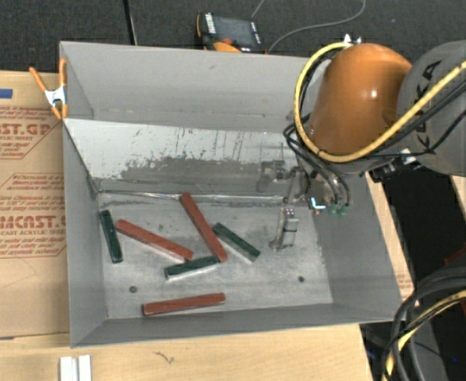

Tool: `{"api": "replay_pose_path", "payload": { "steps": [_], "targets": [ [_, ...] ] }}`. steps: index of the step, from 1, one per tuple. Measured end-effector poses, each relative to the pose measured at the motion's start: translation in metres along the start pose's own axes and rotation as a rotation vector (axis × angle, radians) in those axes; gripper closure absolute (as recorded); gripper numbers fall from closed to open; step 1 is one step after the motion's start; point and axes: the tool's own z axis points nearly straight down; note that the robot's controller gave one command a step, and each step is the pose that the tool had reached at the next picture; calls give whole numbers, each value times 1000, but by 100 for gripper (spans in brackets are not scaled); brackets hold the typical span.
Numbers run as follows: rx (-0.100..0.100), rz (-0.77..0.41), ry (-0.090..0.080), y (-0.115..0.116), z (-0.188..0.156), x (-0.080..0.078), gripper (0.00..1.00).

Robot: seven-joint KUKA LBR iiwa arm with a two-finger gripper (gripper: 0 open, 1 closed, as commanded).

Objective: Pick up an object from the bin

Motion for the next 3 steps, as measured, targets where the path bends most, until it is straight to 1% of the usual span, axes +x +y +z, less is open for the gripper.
{"api": "replay_pose_path", "payload": {
  "steps": [1,2,3],
  "targets": [
    [0,-49,-1,18,168,-36,0],
    [-1,69,-6,21,133,-5,0],
    [0,-46,-6,48,124,14,0]
  ]
}}
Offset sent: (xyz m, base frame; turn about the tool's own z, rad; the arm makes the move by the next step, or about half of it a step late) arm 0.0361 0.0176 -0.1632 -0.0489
